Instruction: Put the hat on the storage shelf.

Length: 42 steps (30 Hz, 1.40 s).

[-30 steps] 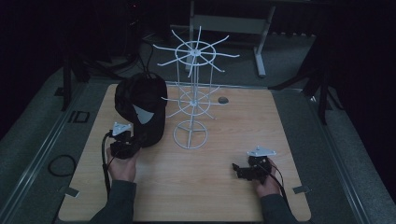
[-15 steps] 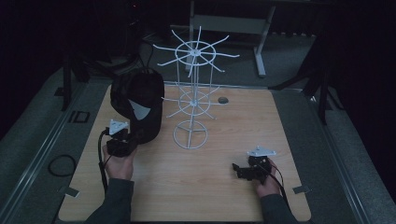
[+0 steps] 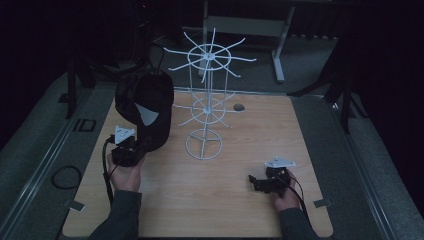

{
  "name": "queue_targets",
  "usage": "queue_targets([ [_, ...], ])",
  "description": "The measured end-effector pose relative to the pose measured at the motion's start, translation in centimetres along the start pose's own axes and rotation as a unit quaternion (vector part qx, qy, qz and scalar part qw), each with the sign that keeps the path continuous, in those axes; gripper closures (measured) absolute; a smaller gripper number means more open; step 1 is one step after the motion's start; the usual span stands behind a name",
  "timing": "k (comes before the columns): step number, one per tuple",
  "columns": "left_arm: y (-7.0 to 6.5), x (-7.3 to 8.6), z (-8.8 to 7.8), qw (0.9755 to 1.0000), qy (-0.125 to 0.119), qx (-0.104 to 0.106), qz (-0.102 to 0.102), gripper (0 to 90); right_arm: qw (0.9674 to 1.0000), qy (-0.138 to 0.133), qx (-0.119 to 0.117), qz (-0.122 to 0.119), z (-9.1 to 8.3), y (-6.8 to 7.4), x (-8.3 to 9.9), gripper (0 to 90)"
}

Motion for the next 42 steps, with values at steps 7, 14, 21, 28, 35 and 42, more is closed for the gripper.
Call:
queue_targets([
  [7, -0.1, -0.3, -0.2, 0.9999, -0.007, -0.003, 0.009, 86.8, 1.0, 0.0, 0.0, 0.0, 0.0, 0.0, 0.0, 12.3],
  [14, -0.2, -0.6, -0.6, 0.9998, -0.014, -0.004, 0.013, 86.8, 1.0, 0.0, 0.0, 0.0, 0.0, 0.0, 0.0, 12.3],
  [21, -0.3, -1.0, -1.0, 0.9995, -0.024, -0.007, 0.02, 86.8, 1.0, 0.0, 0.0, 0.001, 0.0, 0.0, 0.0, 12.3],
  [28, -0.5, -1.5, -1.4, 0.9991, -0.032, -0.008, 0.028, 86.8, 1.0, 0.0, 0.0, 0.001, 0.0, 0.0, 0.0, 12.3],
  [35, -0.6, -1.8, -1.8, 0.9986, -0.041, -0.008, 0.03, 86.8, 1.0, 0.0, 0.0, 0.002, 0.0, 0.0, 0.0, 12.3],
  [42, -0.7, -2.1, -2.1, 0.9981, -0.049, -0.01, 0.036, 86.8, 1.0, 0.0, 0.0, 0.001, 0.0, 0.0, 0.0, 12.3],
])
Point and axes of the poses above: each handheld gripper's, and its own axes: z roughly forward along the jaws, x roughly out of its underside, y roughly to its left, the point moved 9 cm from there along z, roughly forward along the jaws, and after that the axes turned 5 degrees about y, right-handed, at the moved point
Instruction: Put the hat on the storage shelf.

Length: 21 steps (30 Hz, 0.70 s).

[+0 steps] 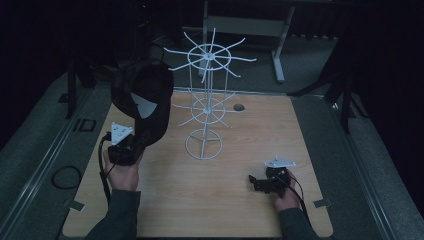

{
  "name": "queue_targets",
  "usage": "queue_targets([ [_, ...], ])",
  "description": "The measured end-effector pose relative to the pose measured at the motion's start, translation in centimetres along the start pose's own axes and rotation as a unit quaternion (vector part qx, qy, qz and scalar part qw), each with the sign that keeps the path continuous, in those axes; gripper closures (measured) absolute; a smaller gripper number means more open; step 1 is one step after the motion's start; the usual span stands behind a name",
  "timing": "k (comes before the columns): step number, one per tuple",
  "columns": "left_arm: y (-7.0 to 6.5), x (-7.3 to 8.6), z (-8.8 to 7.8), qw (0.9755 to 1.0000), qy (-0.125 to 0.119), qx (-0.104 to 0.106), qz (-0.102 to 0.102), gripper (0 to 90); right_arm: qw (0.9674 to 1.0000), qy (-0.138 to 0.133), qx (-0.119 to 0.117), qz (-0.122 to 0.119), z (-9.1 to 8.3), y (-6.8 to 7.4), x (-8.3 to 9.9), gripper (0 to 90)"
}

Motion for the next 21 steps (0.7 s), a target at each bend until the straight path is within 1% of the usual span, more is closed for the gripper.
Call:
queue_targets([
  [7, -0.1, -0.3, -0.2, 0.9999, -0.009, -0.001, 0.005, 86.8, 1.0, 0.001, 0.0, 0.001, 0.0, 0.0, 0.0, 12.3],
  [21, -0.6, -1.1, -0.8, 0.9993, -0.029, 0.001, 0.024, 86.7, 1.0, 0.001, 0.0, 0.0, 0.0, 0.0, 0.0, 12.3],
])
Point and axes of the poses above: each handheld gripper's, and its own axes: z roughly forward along the jaws, x roughly out of its underside, y roughly to its left, the point moved 9 cm from there along z, roughly forward along the jaws, and after that the axes turned 5 degrees about y, right-handed, at the moved point
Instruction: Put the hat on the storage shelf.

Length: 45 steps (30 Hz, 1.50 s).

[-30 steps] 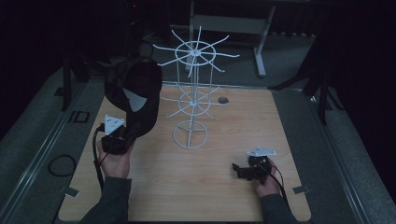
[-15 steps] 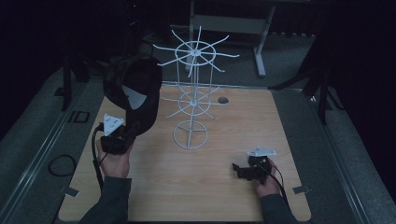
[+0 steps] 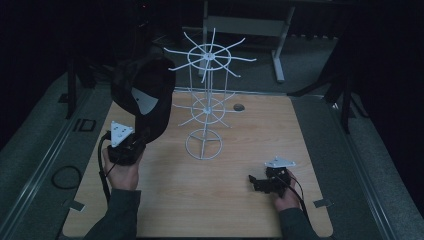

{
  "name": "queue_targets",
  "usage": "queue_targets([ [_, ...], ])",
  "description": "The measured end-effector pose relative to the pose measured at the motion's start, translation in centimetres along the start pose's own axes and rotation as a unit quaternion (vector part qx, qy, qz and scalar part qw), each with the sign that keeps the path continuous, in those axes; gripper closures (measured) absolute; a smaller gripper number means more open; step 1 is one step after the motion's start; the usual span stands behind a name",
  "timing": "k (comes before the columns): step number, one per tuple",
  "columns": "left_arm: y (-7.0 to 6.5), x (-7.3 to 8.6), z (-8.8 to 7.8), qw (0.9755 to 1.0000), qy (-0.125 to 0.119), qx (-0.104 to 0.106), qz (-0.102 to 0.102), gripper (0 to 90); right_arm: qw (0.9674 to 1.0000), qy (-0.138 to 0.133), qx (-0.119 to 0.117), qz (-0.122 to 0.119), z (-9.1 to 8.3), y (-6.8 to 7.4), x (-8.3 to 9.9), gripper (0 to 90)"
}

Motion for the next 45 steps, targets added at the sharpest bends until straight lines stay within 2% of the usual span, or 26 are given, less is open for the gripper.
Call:
queue_targets([
  [20, -0.3, -0.8, -0.5, 0.9996, -0.019, 0.002, 0.02, 86.7, 1.0, -0.001, 0.0, -0.001, 0.0, 0.0, 0.0, 12.3],
  [45, -0.6, -1.2, -0.9, 0.999, -0.033, -0.002, 0.031, 86.7, 1.0, -0.001, 0.0, -0.002, 0.0, 0.0, 0.0, 12.3],
])
Point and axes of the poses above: each handheld gripper's, and its own axes: z roughly forward along the jaws, x roughly out of its underside, y roughly to its left, the point moved 9 cm from there along z, roughly forward along the jaws, and after that the axes turned 5 degrees about y, right-handed, at the moved point
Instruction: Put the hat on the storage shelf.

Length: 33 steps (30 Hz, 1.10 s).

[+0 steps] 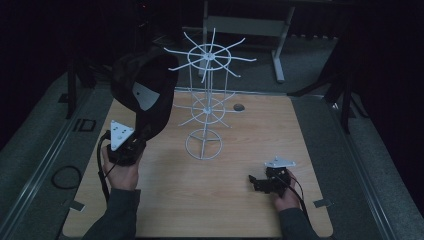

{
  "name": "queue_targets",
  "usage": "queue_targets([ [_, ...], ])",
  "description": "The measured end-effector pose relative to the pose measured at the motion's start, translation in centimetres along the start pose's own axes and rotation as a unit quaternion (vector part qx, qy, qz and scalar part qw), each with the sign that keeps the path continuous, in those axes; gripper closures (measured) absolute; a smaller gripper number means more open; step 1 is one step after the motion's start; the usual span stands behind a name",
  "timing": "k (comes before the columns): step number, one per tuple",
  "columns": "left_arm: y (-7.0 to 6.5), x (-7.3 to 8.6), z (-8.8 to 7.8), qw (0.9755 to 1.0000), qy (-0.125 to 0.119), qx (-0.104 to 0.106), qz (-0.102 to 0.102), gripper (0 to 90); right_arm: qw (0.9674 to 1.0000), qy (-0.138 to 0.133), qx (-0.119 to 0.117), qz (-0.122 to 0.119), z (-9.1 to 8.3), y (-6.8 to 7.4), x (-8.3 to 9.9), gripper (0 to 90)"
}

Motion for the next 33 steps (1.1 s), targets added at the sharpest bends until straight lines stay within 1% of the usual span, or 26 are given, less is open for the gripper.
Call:
queue_targets([
  [8, 0.0, -0.3, -0.2, 0.9999, -0.003, -0.006, 0.008, 86.7, 1.0, 0.0, 0.0, 0.0, 0.0, 0.0, 0.0, 12.3],
  [15, 0.3, -0.4, -0.1, 0.9999, -0.002, -0.01, 0.006, 86.7, 1.0, 0.0, 0.0, 0.0, 0.0, 0.0, 0.0, 12.3],
  [19, 0.3, -0.6, -0.2, 0.9999, -0.005, -0.011, 0.004, 86.7, 1.0, 0.0, 0.0, 0.0, 0.0, 0.0, 0.0, 12.3],
  [23, 0.2, -0.8, -0.3, 0.9999, -0.007, -0.011, 0.008, 86.7, 1.0, 0.001, 0.0, 0.0, 0.0, 0.0, 0.0, 12.3],
  [33, 0.5, -1.1, -0.2, 0.9998, -0.006, -0.015, 0.008, 86.6, 1.0, 0.001, 0.0, 0.0, 0.0, 0.0, 0.0, 12.3],
])
Point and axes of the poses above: each handheld gripper's, and its own axes: z roughly forward along the jaws, x roughly out of its underside, y roughly to its left, the point moved 9 cm from there along z, roughly forward along the jaws, and after that the axes turned 5 degrees about y, right-handed, at the moved point
